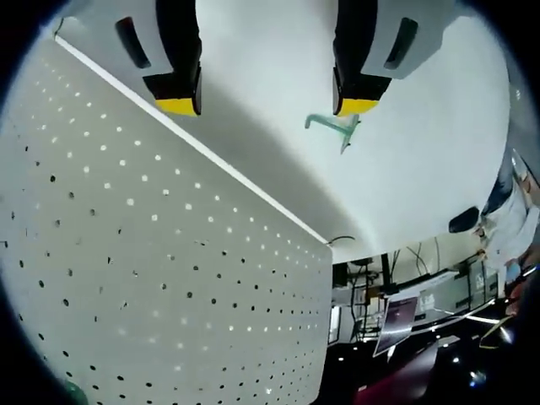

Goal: Insert the hook assembly into the mounting plate slot until the hook locks in place.

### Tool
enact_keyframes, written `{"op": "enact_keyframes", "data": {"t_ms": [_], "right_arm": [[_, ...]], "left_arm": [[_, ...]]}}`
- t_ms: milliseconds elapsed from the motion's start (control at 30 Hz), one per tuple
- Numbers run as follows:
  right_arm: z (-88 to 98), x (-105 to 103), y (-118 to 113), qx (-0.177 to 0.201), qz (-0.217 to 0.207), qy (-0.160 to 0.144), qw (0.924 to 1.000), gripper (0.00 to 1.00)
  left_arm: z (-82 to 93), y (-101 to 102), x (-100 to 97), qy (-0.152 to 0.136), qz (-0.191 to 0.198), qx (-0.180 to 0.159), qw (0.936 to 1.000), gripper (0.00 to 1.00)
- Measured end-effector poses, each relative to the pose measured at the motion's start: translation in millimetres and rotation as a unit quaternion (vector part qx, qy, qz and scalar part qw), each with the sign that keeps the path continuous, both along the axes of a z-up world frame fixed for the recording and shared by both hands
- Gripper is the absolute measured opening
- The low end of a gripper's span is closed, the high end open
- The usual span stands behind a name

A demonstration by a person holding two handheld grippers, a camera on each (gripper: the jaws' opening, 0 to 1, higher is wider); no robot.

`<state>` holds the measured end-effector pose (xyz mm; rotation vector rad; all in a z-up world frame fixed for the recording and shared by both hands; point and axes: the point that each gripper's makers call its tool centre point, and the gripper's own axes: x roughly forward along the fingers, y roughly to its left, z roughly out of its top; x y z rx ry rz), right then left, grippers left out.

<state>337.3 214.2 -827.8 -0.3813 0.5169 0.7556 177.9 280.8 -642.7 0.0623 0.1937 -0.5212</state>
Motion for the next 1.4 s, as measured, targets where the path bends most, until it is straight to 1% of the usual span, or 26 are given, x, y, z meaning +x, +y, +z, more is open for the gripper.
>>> {"op": "enact_keyframes", "data": {"t_ms": [133,367,467,567,633,667,700,733,833,933,1067,1100,1167,1333,1400], "right_arm": [[-3.2,-1.0,10.0,-0.002,0.026,0.003,0.9997,0.61],[-7.8,-1.6,18.0,-0.012,0.060,0.007,0.9981,0.57],[-8.3,-3.4,22.6,-0.012,0.085,0.007,0.9963,0.54],[-9.4,-8.3,29.3,-0.006,0.116,0.014,0.9931,0.52],[-11.4,-13.6,33.2,-0.013,0.149,0.018,0.9885,0.49],[-12.5,-12.7,32.9,-0.018,0.153,0.016,0.9880,0.48],[-14.6,-14.9,33.8,-0.025,0.168,0.018,0.9854,0.46],[-14.4,-15.1,35.5,-0.029,0.178,0.014,0.9835,0.44],[-13.8,-16.7,38.6,-0.027,0.192,0.017,0.9809,0.40],[-12.7,-16.4,40.4,-0.026,0.201,0.015,0.9792,0.39],[-12.8,-21.8,45.5,-0.029,0.229,0.018,0.9728,0.34],[-13.2,-22.8,47.2,-0.036,0.239,0.013,0.9702,0.33],[-15.4,-25.1,48.6,-0.040,0.247,0.018,0.9680,0.30],[-15.5,-29.2,52.6,-0.038,0.266,0.016,0.9630,0.23],[-16.8,-29.9,54.3,-0.044,0.274,0.013,0.9606,0.21]], "left_arm": [[-2.5,-0.4,1.1,0.003,0.000,0.001,1.0000,0.86],[-5.6,-1.3,2.1,0.008,0.001,0.003,1.0000,0.86],[-6.7,-1.7,2.3,0.010,0.000,0.004,0.9999,0.86],[-7.4,-2.0,3.0,0.011,0.000,0.004,0.9999,0.86],[-7.9,-2.4,3.1,0.013,-0.001,0.005,0.9999,0.86],[-8.2,-2.6,3.1,0.013,-0.001,0.006,0.9999,0.86],[-8.7,-3.1,3.3,0.014,-0.002,0.006,0.9999,0.86],[-8.9,-3.4,3.3,0.014,-0.002,0.006,0.9999,0.86],[-9.4,-3.9,3.4,0.015,-0.002,0.007,0.9999,0.86],[-9.9,-3.6,3.8,0.017,-0.001,0.007,0.9998,0.86],[-11.0,-3.4,4.2,0.018,0.000,0.008,0.9998,0.86],[-11.6,-3.5,4.3,0.019,0.000,0.008,0.9998,0.86],[-12.3,-4.0,4.5,0.019,0.000,0.008,0.9998,0.86],[-12.7,-3.8,5.0,0.020,0.002,0.007,0.9998,0.85],[-13.3,-2.9,5.4,0.022,0.003,0.005,0.9997,0.85]]}}
